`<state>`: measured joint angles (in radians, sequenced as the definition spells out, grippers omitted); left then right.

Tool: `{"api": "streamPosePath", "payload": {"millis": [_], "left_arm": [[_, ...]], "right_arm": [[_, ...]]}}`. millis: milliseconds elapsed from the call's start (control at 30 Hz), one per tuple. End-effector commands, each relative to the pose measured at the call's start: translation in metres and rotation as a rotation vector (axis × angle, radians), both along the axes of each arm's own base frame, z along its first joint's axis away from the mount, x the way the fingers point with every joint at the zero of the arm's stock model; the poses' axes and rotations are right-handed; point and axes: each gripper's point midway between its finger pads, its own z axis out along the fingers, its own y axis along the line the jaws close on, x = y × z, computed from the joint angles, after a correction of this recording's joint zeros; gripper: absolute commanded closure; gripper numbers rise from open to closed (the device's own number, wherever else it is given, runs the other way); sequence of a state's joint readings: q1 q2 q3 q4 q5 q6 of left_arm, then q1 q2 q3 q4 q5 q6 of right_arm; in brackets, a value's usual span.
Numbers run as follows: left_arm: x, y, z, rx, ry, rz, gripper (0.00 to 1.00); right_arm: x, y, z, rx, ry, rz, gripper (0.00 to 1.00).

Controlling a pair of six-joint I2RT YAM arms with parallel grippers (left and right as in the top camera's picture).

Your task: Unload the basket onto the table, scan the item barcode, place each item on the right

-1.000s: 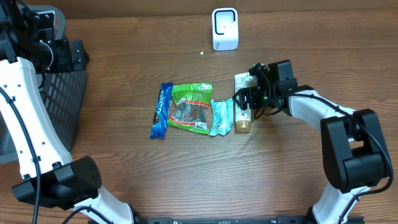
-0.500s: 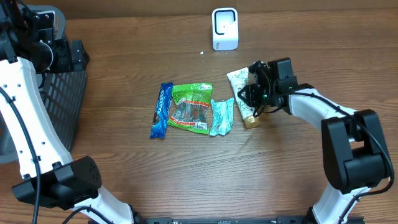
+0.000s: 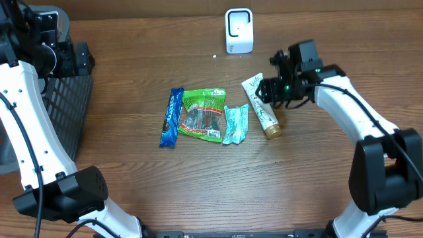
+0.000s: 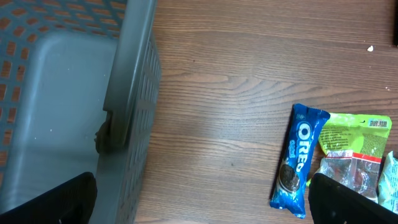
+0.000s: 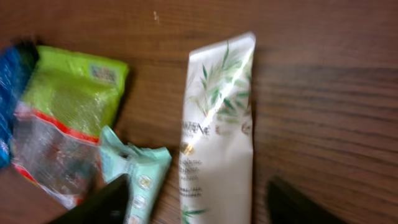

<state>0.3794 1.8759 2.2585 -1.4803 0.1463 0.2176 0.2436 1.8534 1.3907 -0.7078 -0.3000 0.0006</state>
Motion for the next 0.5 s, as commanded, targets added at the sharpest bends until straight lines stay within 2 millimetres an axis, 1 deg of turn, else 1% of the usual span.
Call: {"api": "streamPosePath", "payload": {"millis": [0,33,133,233,333,467], "left_arm": [[-0.002,-0.006,0.008,0.009,-0.022,-0.033,0.0],[-0.002,-0.006,0.008,0.009,-0.022,-0.033,0.0],[-0.002,-0.006,0.008,0.009,-0.022,-0.033,0.0],[-0.002,-0.006,0.008,0.009,-0.022,-0.033,0.0],[-0.002,-0.006,0.008,0.009,-0.022,-0.033,0.0],[-0.002,-0.006,0.008,0.009,-0.022,-0.033,0.0]], "right_arm": [[0.006,0.007,0.025,-0.131,-0.11,0.005,0.56],[0.004,0.006,0.021,-0.196,-0.12,-0.002,0.65],[0.0,0.007,0.018,-0.249,-0.122,0.001,0.67],[-0.001,0.009,0.015,-0.244,-0.112,0.007,0.75],[-0.003,0.015,0.012,-0.213,-0.098,0.025,0.82],[0.0,0.017,-0.003,-0.216,-0.074,0.031,0.87]]}}
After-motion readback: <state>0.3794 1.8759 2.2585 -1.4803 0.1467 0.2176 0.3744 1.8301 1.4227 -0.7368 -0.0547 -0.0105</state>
